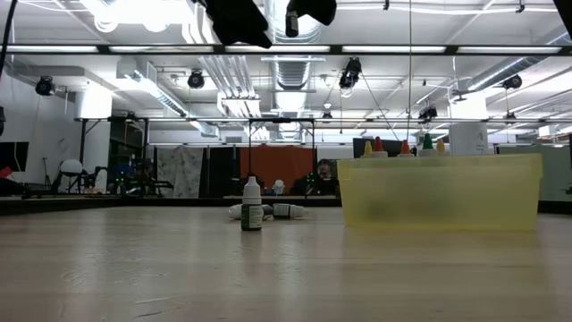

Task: Pick & Place food coloring
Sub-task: Put the small black food coloring bottle into the yellow bin

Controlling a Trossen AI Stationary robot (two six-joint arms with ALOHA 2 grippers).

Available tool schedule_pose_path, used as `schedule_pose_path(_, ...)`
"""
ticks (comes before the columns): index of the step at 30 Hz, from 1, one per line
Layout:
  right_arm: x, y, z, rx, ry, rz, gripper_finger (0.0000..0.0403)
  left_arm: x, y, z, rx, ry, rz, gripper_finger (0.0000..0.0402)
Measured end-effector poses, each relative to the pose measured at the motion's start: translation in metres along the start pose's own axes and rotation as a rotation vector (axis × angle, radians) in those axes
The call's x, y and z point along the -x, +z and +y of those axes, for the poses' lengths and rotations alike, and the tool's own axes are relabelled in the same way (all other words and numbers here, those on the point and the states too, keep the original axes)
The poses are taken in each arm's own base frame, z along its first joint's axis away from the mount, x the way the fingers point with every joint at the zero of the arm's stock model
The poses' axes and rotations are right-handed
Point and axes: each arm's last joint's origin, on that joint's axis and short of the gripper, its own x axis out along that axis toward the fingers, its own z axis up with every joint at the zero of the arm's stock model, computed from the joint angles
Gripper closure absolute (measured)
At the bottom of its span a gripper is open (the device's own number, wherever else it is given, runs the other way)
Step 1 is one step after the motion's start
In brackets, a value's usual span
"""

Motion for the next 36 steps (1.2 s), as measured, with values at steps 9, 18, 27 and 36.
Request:
schedule_pose_path(9, 0.009, -0.004, 0.002, -0.048, -0.011, 0.019, 0.0357, 0.009, 0.001, 0.003, 0.010, 0.033, -0.017, 0.0216)
schedule_pose_path(18, 0.035, -0.011, 0.014, -0.069, -0.045, -0.004, 0.0357, 0.025, 0.000, 0.008, 0.025, 0.063, -0.040, 0.0216)
schedule_pose_path(27, 0.039, -0.036, 0.027, -0.126, -0.085, 0.053, 0.0357, 0.034, 0.000, 0.016, 0.041, 0.097, -0.058, 0.0216)
schedule_pose_path(36, 0.039, -0.080, 0.041, -0.253, -0.113, 0.001, 0.0356, 0.034, 0.000, 0.018, 0.038, 0.105, -0.057, 0.0216)
